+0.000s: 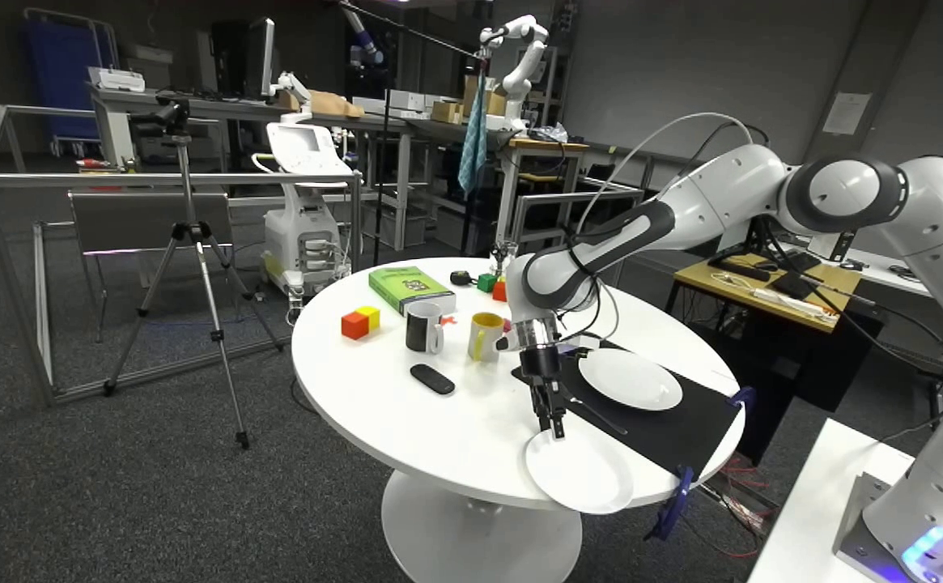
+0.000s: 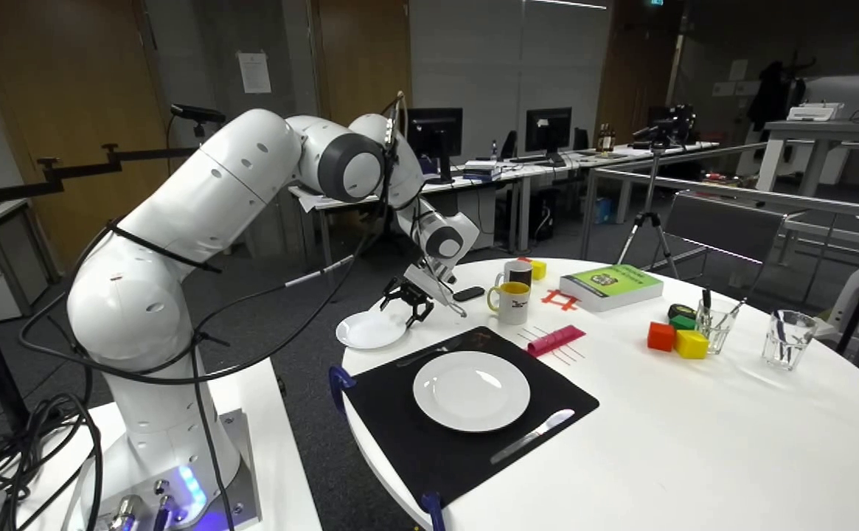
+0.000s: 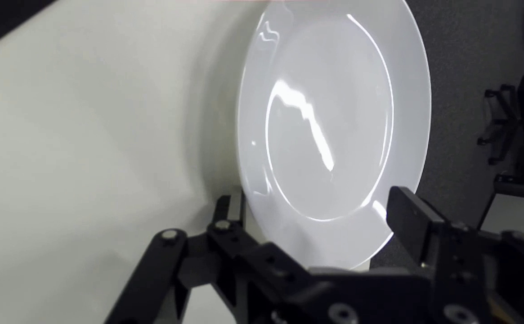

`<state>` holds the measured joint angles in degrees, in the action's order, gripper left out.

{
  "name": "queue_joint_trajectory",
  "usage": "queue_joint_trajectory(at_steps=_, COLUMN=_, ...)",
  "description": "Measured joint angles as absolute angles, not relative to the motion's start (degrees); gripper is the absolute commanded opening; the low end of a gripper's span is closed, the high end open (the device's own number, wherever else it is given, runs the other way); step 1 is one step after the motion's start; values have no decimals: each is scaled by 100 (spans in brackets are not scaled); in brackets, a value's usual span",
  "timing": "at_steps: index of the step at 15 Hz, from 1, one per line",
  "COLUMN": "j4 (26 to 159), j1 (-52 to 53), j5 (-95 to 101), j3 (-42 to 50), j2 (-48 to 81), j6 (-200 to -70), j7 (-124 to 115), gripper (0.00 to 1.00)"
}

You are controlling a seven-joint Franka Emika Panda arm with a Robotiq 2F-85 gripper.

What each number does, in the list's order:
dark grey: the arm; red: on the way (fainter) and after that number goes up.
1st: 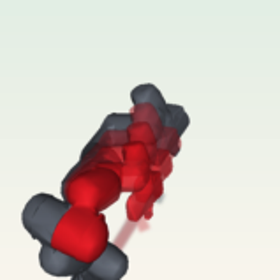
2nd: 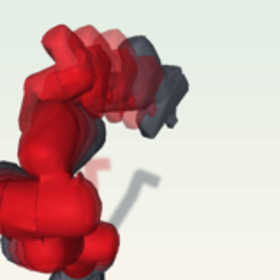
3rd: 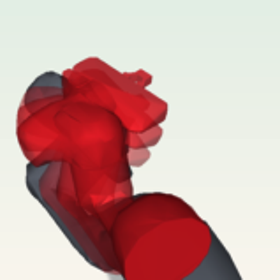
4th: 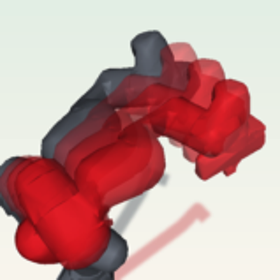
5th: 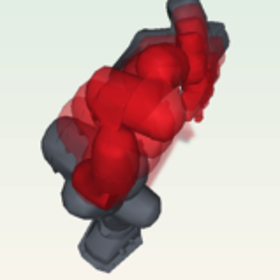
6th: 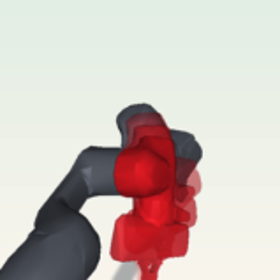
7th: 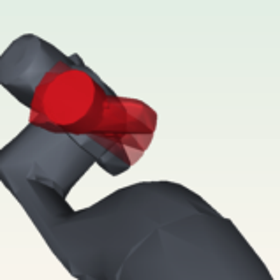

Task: Put the plate over the other

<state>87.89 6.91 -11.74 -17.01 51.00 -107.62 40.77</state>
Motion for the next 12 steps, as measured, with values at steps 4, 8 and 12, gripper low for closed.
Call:
queue_joint_trajectory(at_steps=4, j4=8608, j1=654, j5=-1174, j3=-1701, j2=5220, j6=-10541, j7=4201, gripper=22)
queue_joint_trajectory(at_steps=8, j4=8503, j1=653, j5=-1174, j3=-1701, j2=5296, j6=-10481, j7=4223, gripper=0)
queue_joint_trajectory(at_steps=12, j4=8407, j1=645, j5=-1176, j3=-1701, j2=5351, j6=-10300, j7=4284, gripper=0)
